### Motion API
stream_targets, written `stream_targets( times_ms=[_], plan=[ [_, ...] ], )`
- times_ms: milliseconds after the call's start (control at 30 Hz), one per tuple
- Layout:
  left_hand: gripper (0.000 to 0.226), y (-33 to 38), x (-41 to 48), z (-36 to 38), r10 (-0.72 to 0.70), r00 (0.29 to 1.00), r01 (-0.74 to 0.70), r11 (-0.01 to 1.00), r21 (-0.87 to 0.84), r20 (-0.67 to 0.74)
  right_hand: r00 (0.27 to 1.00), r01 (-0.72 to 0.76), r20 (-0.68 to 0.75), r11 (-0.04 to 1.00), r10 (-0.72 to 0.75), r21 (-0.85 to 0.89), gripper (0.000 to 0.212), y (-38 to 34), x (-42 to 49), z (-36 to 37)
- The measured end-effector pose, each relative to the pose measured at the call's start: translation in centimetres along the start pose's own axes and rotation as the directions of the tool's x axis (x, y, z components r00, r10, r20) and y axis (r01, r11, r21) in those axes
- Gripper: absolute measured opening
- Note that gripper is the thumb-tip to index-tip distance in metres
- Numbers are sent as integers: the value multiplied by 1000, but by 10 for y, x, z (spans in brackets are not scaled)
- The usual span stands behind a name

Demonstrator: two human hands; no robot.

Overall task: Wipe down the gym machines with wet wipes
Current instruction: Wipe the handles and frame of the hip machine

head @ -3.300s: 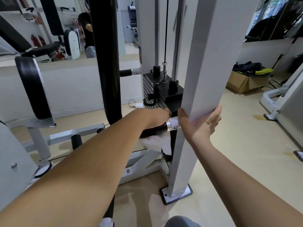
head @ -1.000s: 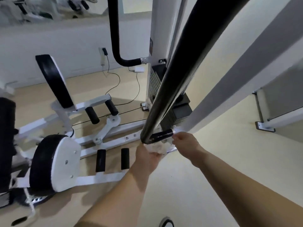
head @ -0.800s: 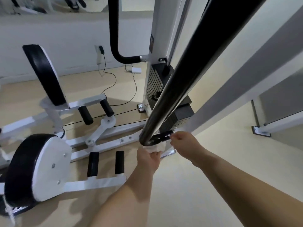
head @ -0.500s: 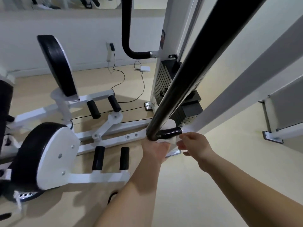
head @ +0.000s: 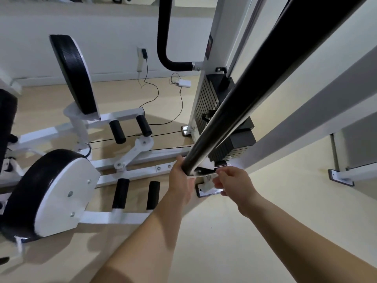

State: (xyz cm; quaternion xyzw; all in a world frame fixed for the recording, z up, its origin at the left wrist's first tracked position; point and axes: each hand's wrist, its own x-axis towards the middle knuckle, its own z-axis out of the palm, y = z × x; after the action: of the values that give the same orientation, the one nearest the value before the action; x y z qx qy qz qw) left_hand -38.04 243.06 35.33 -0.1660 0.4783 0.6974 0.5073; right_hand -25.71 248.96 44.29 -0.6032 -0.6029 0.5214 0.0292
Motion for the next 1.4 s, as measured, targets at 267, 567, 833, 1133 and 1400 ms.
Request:
stream_targets(
  times_ms=[267, 567, 833, 1133, 1400],
  plan=[
    [57, -13, -25, 17, -248, 969, 240, 938, -249, 0, 997, -39, 71, 995, 32, 94, 21, -20, -21, 3],
    [52, 51, -115, 61, 125, 990, -141, 946, 293, 71, 993, -104, 70, 969, 90, 226, 25, -76, -62, -7],
    [55, 67, -55, 21, 22, 970, -190, 687, 702, 242, 987, -159, 8, 957, 162, 244, 27, -68, -51, -10],
    [44, 104, -76, 60, -146, 982, 26, 723, 691, 117, 978, -208, 74, 951, 196, 229, 25, -48, -70, -18],
    [78, 78, -107, 58, 188, 948, -311, 721, 619, 257, 985, -161, 106, 946, 137, 282, 27, -64, -76, -21]
  ],
)
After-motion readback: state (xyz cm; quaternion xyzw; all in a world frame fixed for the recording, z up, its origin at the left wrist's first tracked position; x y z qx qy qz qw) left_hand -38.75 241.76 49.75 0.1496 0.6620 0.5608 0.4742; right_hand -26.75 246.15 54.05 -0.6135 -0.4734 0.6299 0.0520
